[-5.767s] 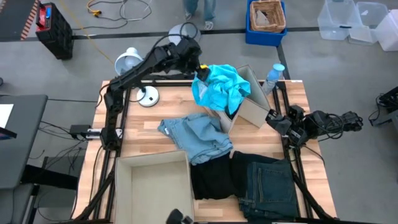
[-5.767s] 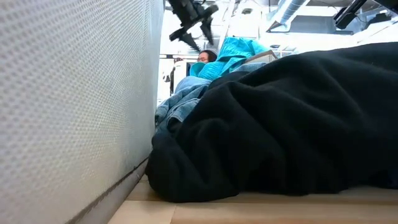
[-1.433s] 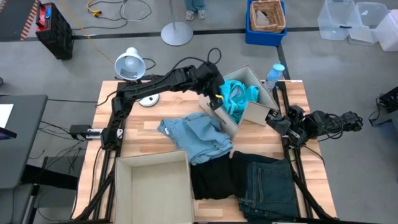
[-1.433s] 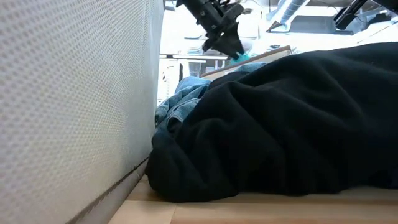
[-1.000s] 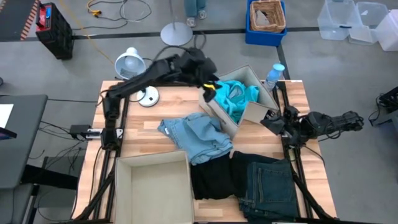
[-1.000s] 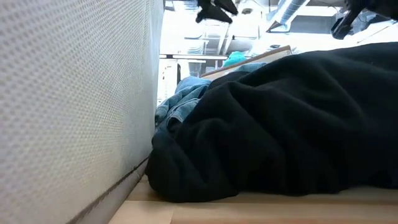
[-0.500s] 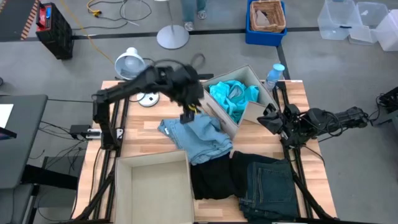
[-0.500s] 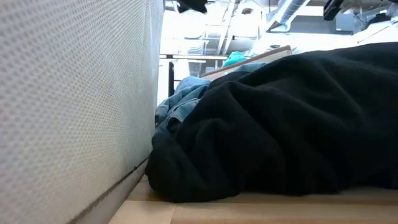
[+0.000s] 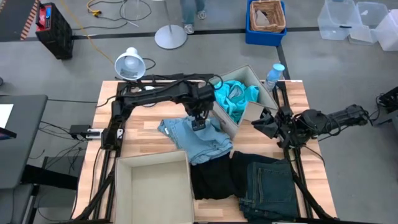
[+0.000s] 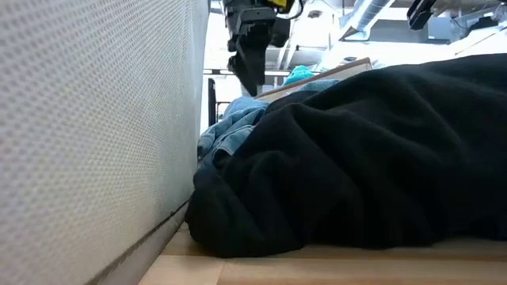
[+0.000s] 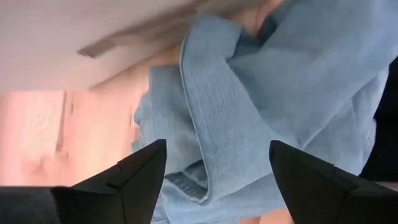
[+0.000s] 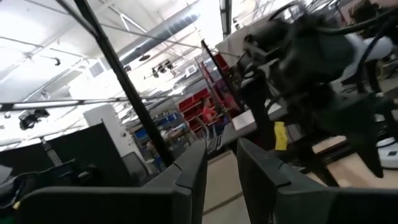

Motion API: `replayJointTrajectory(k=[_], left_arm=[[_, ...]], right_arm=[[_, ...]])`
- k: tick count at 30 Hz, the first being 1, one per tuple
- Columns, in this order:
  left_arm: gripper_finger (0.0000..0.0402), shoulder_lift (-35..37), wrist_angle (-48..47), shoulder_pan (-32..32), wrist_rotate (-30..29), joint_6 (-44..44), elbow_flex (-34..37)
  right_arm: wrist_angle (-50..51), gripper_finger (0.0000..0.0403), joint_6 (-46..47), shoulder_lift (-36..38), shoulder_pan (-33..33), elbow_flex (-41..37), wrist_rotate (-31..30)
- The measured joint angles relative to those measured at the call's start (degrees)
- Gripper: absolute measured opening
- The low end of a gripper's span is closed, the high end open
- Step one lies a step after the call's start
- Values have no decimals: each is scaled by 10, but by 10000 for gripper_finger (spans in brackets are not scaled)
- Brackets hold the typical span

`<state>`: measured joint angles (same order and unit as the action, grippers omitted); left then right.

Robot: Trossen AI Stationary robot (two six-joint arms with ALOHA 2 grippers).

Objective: Sort clothes
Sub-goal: Put the light blue pants into the top laundry organizer

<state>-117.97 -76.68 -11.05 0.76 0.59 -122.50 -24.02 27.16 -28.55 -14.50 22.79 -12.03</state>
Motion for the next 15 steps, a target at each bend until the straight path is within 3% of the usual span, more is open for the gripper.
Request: replayJointTrajectory(k=[4, 15], left_arm=[[280, -2, 9, -7, 0, -25, 2], [283, -3, 63, -29, 24, 1, 101]], right_arm=[[0, 109, 1, -8, -9, 0, 0], [0, 109, 15, -12, -9, 1, 0]])
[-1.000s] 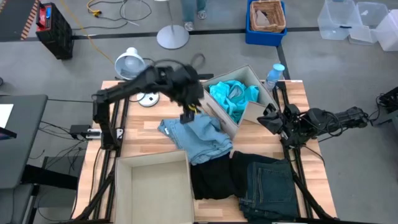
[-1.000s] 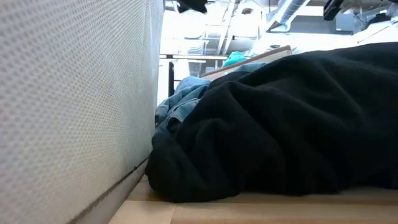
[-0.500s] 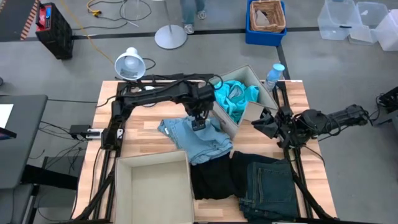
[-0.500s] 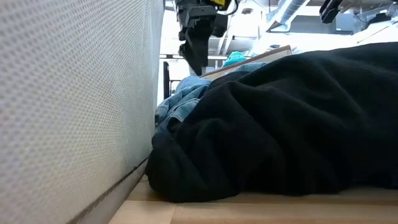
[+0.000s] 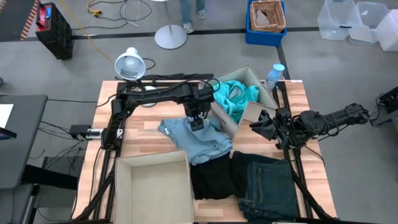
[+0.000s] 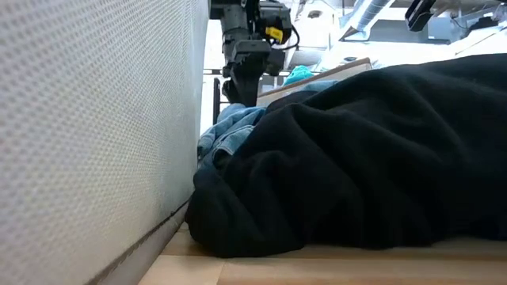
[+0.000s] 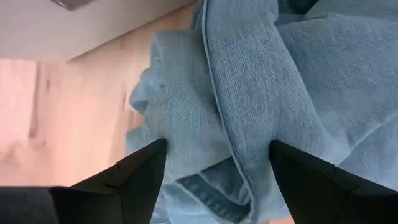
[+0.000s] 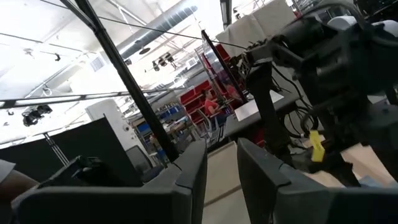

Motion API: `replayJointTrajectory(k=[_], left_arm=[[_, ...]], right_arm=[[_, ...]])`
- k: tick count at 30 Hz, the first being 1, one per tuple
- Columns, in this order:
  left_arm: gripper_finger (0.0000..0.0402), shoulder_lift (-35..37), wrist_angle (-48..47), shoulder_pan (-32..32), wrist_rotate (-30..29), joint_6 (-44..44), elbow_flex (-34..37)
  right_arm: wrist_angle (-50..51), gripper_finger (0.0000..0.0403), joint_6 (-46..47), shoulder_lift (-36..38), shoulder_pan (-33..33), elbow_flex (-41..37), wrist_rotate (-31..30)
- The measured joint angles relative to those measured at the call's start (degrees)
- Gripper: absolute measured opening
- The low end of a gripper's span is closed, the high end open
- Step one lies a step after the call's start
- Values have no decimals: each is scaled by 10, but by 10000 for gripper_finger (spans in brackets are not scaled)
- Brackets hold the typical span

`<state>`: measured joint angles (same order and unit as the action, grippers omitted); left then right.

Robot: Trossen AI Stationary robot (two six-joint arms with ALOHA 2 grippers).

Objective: Sort clothes
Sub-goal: Put the light blue pants into the top laundry organizer

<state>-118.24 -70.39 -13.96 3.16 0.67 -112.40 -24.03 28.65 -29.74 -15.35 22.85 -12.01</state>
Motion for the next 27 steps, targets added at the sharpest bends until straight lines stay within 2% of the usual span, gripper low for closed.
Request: replayJointTrajectory(k=[3, 9, 17, 21, 27], left_arm=[[283, 1, 25, 0, 28, 8, 24], [281, 0, 90, 2, 35, 29, 72], [249, 2, 160, 6, 39, 59, 158], [205, 3, 176, 7, 39, 80, 191], [85, 3, 192, 16, 35, 99, 216]], right_arm=[[0, 109, 0, 0, 0, 0, 0], [0, 109, 2, 0, 0, 0, 0], [1, 109, 13, 0, 0, 0, 0], [0, 109, 13, 0, 0, 0, 0], [1, 109, 13, 0, 0, 0, 0]])
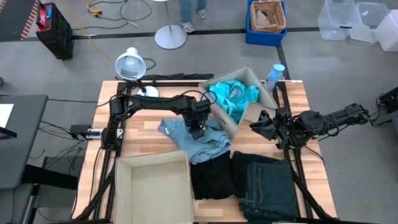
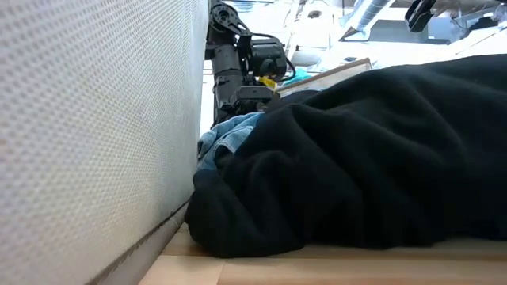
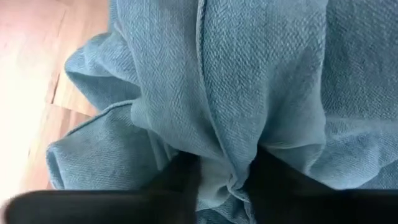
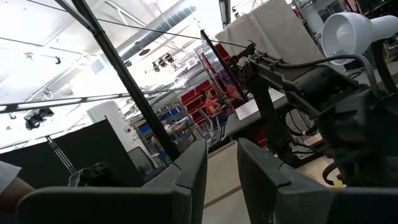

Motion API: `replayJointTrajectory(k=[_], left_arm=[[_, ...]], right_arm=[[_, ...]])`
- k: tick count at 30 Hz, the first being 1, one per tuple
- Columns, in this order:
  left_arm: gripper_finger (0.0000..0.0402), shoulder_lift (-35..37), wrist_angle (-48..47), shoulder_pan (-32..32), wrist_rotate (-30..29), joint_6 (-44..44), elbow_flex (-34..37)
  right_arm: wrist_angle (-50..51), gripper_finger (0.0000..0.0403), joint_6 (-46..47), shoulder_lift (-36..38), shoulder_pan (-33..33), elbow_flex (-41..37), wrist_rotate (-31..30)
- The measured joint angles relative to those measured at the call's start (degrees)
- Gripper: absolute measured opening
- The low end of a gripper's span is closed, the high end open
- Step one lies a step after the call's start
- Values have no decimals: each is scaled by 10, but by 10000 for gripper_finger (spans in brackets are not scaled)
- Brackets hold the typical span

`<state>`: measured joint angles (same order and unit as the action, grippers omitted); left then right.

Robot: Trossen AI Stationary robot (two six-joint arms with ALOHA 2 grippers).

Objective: Sort clothes
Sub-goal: Put the light blue pants into the top laundry organizer

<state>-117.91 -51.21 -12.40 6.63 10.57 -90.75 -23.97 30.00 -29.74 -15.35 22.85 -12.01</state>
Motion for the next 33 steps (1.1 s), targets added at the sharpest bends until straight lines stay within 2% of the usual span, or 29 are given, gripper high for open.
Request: replayJointTrajectory(k=[2, 8, 14, 19, 27, 30, 33], left_arm=[[55, 0, -1, 3, -1, -1, 0], [55, 25, -55, 13, -12, -21, -35], [55, 105, -125, 13, -55, -35, -104], [55, 176, -126, 8, -68, -48, -169], [55, 253, -73, -13, -78, -53, -305], [55, 264, -11, -18, -57, -63, -350], [55, 266, 92, -20, -23, -70, -374]], right_arm=[[0, 109, 0, 0, 0, 0, 0], [0, 109, 0, 0, 1, 0, 0], [0, 109, 0, 0, 2, 0, 0], [0, 109, 0, 0, 2, 0, 0], [-2, 109, 0, 1, 1, 0, 0], [-3, 109, 0, 1, 1, 0, 0], [-4, 109, 0, 1, 1, 0, 0]])
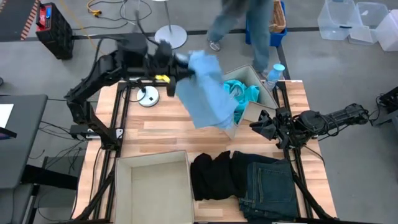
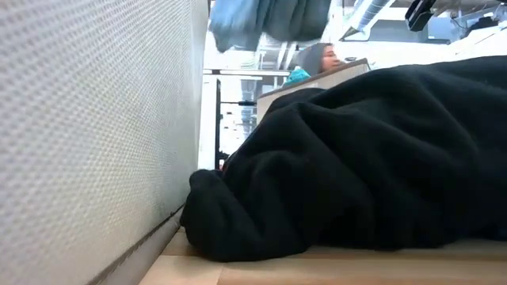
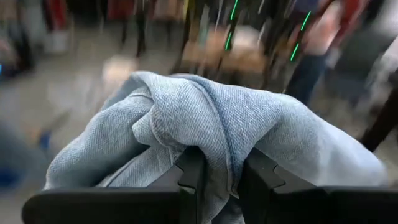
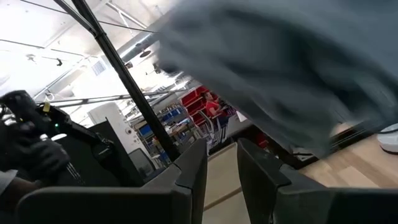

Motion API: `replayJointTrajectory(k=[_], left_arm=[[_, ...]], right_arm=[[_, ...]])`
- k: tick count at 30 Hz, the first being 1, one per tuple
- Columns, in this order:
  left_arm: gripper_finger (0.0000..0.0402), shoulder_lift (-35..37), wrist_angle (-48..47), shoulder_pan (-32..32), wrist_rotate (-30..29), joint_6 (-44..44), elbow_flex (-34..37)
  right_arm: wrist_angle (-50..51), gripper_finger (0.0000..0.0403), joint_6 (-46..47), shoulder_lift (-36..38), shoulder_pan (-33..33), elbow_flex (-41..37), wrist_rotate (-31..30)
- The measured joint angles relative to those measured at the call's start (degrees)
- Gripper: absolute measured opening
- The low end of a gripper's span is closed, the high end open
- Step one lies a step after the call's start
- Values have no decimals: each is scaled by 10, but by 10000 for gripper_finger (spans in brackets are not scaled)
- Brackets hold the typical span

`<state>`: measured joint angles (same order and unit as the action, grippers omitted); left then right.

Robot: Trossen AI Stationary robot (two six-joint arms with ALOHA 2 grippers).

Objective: Sort clothes
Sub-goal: Put the light blue pants into the top laundry organizer

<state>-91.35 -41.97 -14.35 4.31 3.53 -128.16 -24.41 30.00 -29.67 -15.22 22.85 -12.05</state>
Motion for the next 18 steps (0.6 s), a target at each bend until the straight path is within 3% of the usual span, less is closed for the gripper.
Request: replayJointTrajectory(k=[3, 7, 11, 15, 18], left_arm=[[55, -13, 131, 3, 5, -26, -1], [55, -50, 235, 5, 17, -59, -1], [55, -98, 262, 3, -8, -66, 0], [55, -146, 280, 2, -68, -96, 1], [55, -182, 337, -6, -78, -97, 2]], right_arm=[[-9, 109, 0, 0, 0, 0, 0], [-47, 109, -6, 1, -8, 0, 11], [-112, 109, -55, 1, -39, 0, 52], [-147, 109, -105, 3, -80, 0, 54], [-145, 109, -117, 2, -103, 0, 53]])
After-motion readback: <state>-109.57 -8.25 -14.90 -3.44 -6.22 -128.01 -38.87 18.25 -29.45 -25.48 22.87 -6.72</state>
